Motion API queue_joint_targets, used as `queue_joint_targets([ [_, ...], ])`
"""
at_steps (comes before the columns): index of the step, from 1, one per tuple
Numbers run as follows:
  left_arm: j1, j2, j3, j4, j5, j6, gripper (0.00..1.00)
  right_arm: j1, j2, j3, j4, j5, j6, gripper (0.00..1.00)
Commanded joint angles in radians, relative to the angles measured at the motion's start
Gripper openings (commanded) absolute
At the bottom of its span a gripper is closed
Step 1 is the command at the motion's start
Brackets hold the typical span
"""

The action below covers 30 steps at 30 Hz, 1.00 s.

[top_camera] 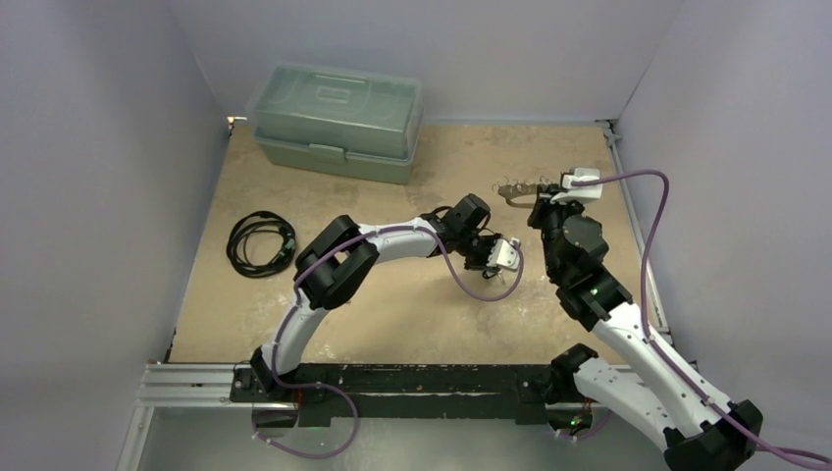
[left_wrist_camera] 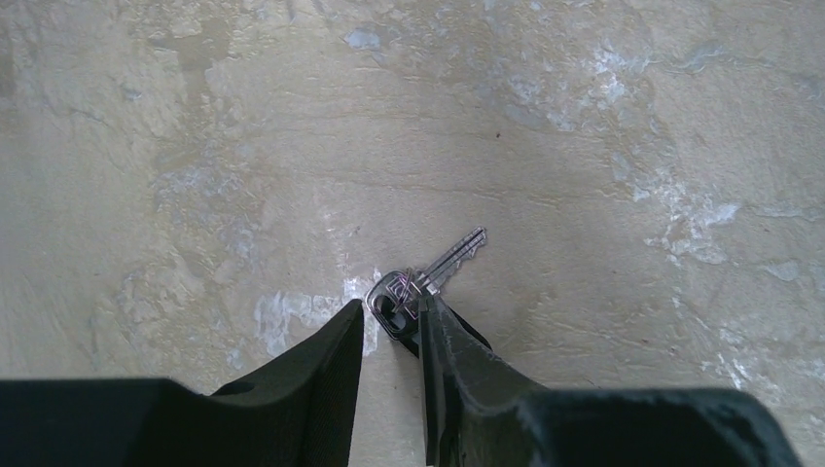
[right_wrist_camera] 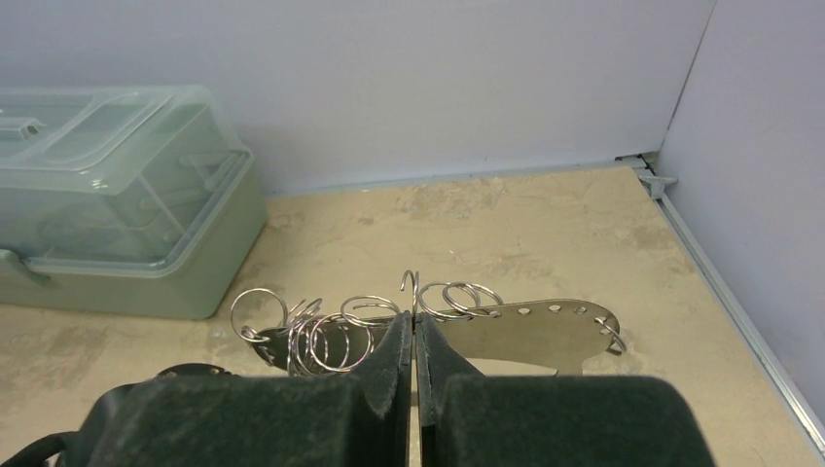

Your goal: Put the keys on the keyring

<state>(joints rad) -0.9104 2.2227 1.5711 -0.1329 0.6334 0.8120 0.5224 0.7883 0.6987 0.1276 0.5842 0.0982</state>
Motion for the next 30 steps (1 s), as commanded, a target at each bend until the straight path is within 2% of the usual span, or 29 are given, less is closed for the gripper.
queue_joint_targets([
  [1, -0.002, 0.038, 0.079, -0.078, 0.046, 0.049, 0.26, -0.004, -0.024, -0.002, 0.046, -0.007, 0.019, 0.0],
  [12, -0.013, 0.044, 0.097, -0.108, 0.008, 0.064, 0.24, -0.005, -0.027, -0.005, 0.046, -0.029, 0.022, 0.0],
  [19, -0.013, 0.04, 0.101, -0.07, 0.005, 0.015, 0.29, -0.004, -0.023, -0.004, 0.046, -0.041, 0.023, 0.0],
  [30, -0.013, 0.043, 0.123, -0.05, -0.005, -0.06, 0.31, -0.004, -0.026, -0.006, 0.046, -0.053, 0.023, 0.0],
])
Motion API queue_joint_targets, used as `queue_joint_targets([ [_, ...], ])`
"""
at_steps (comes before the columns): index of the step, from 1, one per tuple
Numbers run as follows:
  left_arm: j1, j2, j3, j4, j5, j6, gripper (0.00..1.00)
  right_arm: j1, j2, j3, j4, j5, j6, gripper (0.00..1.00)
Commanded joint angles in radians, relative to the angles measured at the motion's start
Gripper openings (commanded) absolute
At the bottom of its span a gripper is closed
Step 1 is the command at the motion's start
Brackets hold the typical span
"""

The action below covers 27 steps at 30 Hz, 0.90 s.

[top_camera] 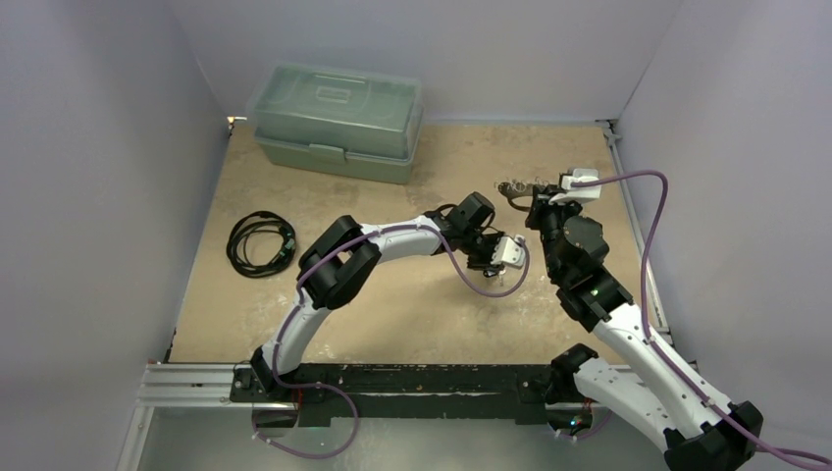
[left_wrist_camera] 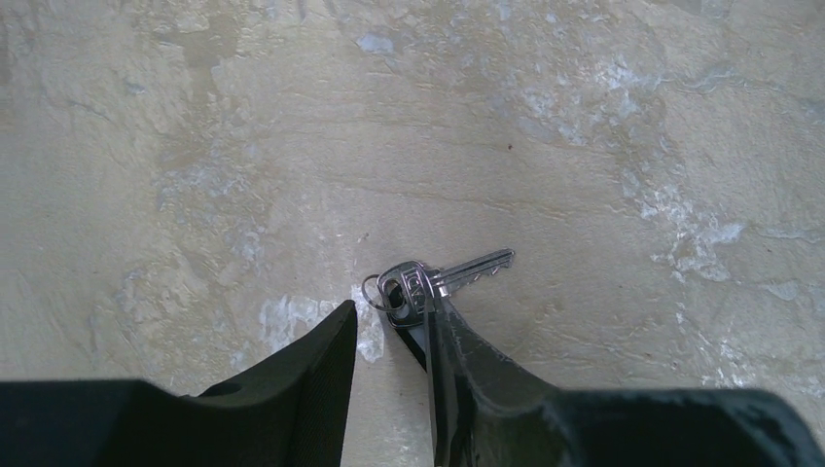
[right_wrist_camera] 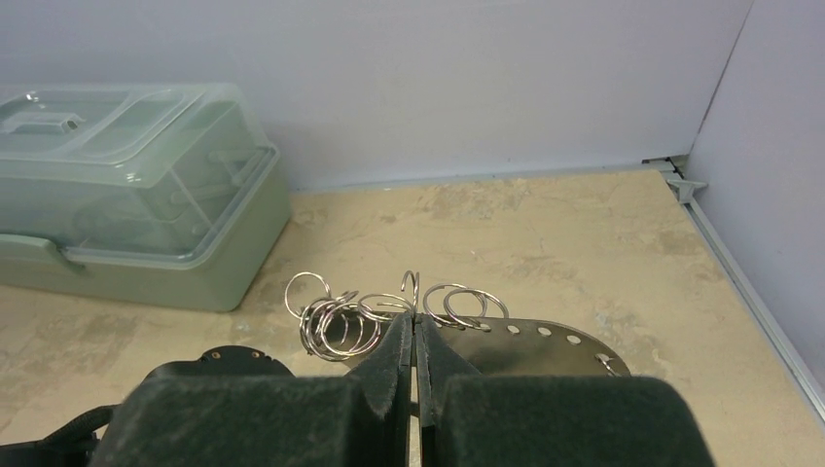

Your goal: Put the keys on the keyring

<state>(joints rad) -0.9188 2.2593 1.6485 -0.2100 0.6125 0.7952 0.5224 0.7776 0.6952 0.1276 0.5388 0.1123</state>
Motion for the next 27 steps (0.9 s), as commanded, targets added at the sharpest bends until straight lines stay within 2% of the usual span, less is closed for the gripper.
queue_joint_targets([
  [1, -0.005, 0.005, 0.048, 0.028, 0.015, -0.06, 0.32, -0.004, -0.014, -0.003, 0.047, -0.009, 0.009, 0.0],
  [9, -0.005, -0.014, 0.025, 0.034, -0.034, -0.173, 0.39, -0.005, -0.014, -0.005, 0.045, -0.011, 0.01, 0.0],
  [21, -0.005, -0.051, -0.076, 0.264, -0.182, -0.593, 0.37, -0.005, -0.017, -0.006, 0.045, -0.013, 0.012, 0.0],
  [27, -0.005, -0.08, -0.109, 0.29, -0.229, -0.734, 0.37, -0.004, -0.017, -0.006, 0.043, -0.016, 0.013, 0.0],
])
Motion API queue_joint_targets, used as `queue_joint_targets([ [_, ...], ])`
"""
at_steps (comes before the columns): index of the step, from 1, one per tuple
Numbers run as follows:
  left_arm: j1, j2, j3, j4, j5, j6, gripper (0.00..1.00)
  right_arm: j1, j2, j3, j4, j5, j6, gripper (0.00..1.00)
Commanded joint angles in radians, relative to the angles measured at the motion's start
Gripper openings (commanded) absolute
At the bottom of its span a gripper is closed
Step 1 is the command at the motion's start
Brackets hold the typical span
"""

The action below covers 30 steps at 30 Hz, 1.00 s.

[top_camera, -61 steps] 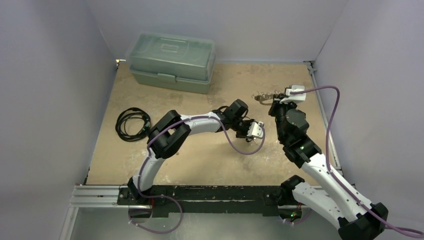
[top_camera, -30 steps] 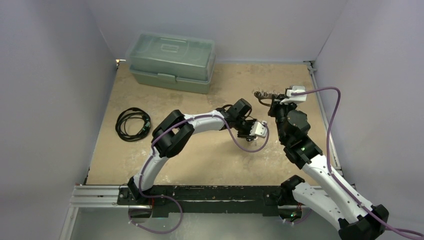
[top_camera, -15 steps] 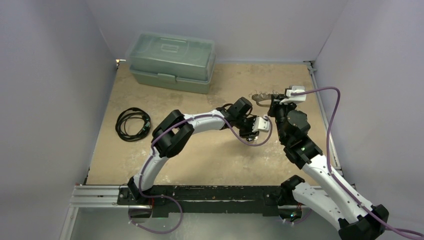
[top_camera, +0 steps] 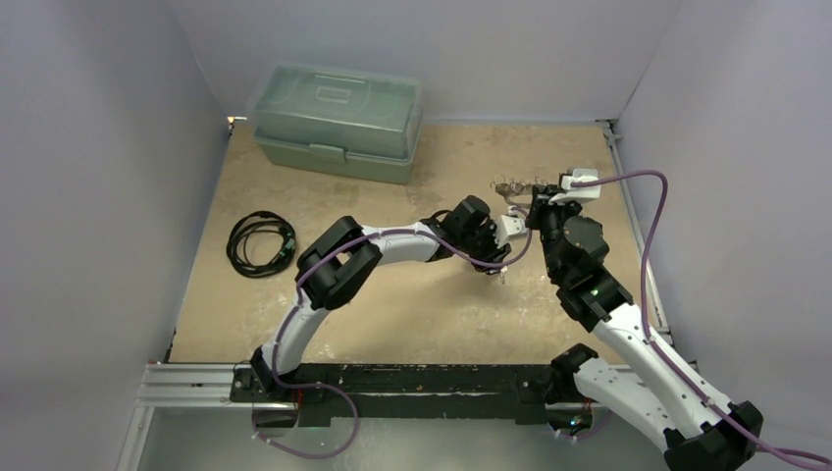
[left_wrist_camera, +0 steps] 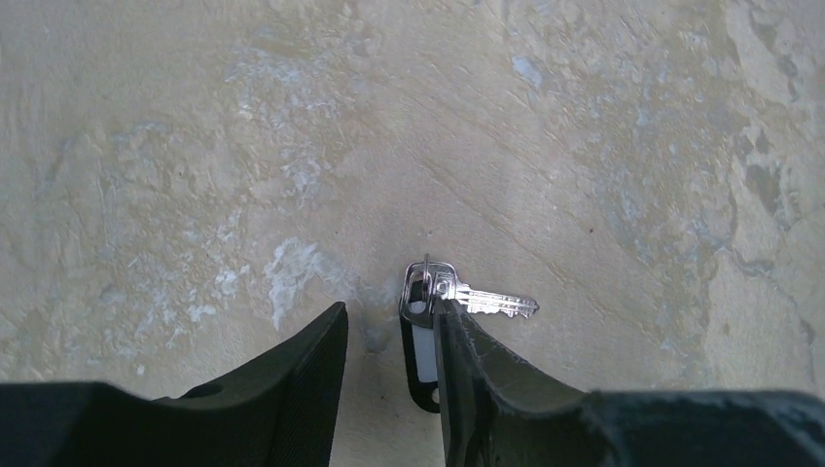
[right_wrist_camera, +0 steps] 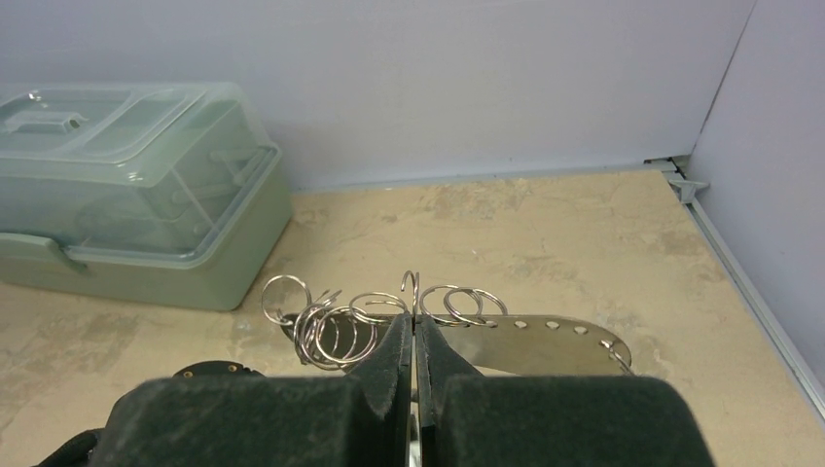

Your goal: Put the keys on the keyring

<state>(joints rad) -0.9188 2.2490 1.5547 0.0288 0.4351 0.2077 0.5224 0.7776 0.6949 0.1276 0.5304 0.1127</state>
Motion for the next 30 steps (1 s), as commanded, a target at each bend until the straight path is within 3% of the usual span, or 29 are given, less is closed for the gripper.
queue_joint_targets([
  [1, -0.005, -0.072, -0.015, 0.041, -0.06, -0.158, 0.37, -0.004, -0.018, -0.005, 0.043, -0.007, 0.013, 0.0],
  [30, -0.015, -0.036, 0.003, 0.086, -0.08, -0.305, 0.28, -0.004, -0.009, -0.004, 0.041, -0.012, 0.016, 0.0],
])
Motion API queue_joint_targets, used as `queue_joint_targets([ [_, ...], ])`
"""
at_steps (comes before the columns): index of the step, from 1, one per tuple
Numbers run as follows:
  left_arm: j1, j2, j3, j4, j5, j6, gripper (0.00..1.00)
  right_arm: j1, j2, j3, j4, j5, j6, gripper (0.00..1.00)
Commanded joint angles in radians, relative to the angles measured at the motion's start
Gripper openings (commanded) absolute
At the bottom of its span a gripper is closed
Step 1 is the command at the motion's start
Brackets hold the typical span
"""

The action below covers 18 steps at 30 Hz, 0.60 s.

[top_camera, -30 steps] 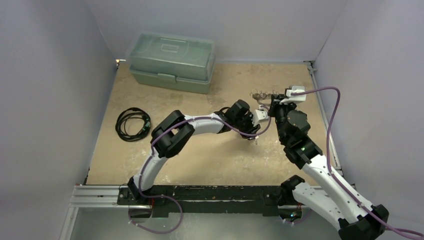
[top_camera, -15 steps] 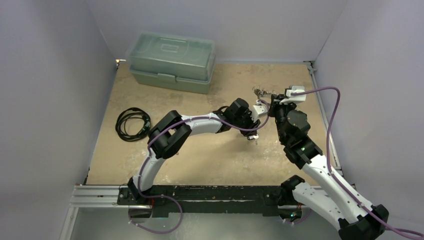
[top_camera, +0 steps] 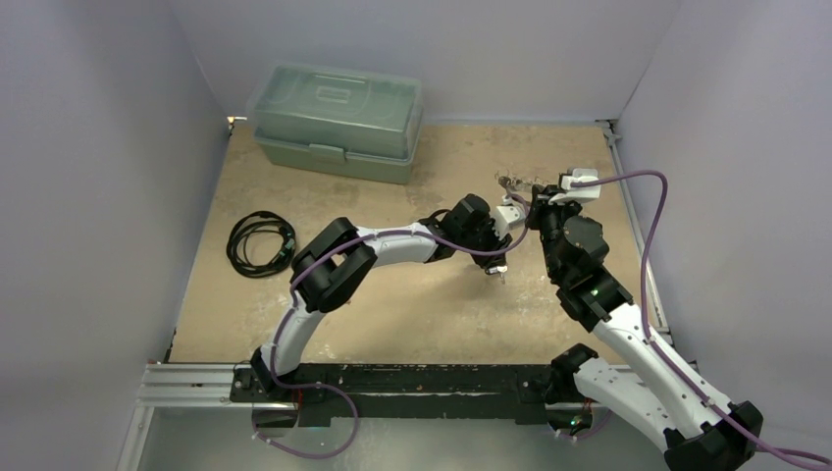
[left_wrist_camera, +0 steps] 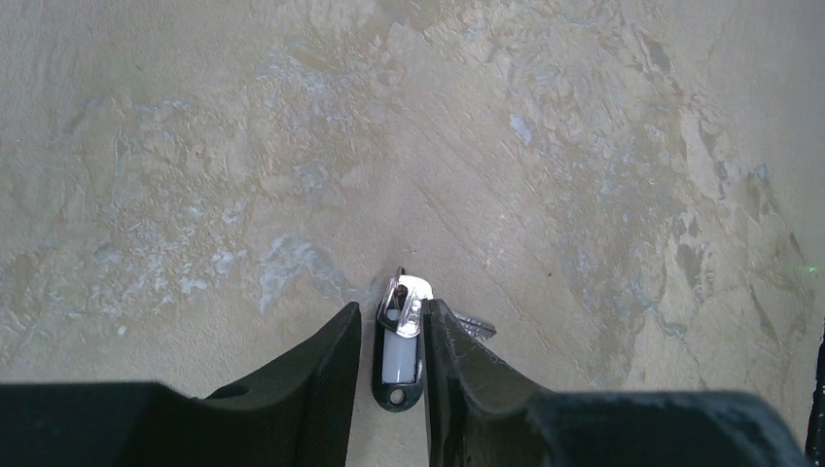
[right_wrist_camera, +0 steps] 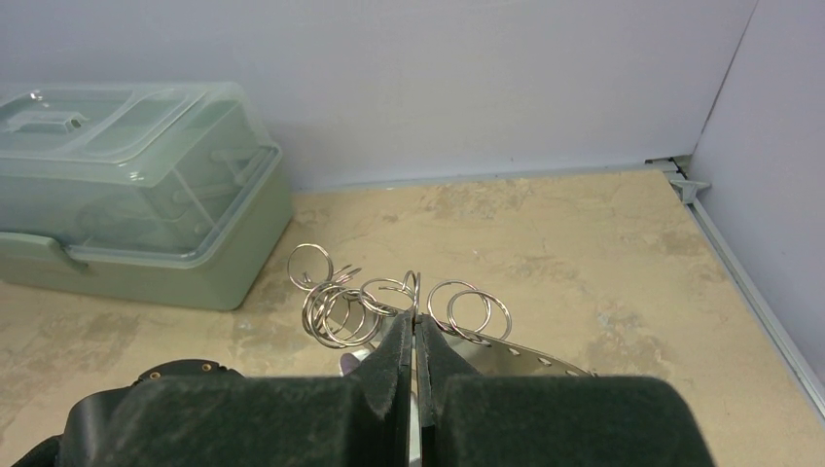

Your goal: Put the keys on the keyring

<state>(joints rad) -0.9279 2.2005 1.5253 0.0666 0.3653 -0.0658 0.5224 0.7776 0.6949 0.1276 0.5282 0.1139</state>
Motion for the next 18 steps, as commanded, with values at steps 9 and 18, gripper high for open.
queue_joint_targets([
  [9, -0.018, 0.036, 0.044, 0.066, -0.031, -0.042, 0.28, -0.004, -0.008, -0.004, 0.04, -0.011, 0.016, 0.0],
  [18, -0.024, 0.046, 0.049, 0.077, -0.047, -0.032, 0.24, -0.004, -0.008, -0.005, 0.04, -0.014, 0.017, 0.0],
])
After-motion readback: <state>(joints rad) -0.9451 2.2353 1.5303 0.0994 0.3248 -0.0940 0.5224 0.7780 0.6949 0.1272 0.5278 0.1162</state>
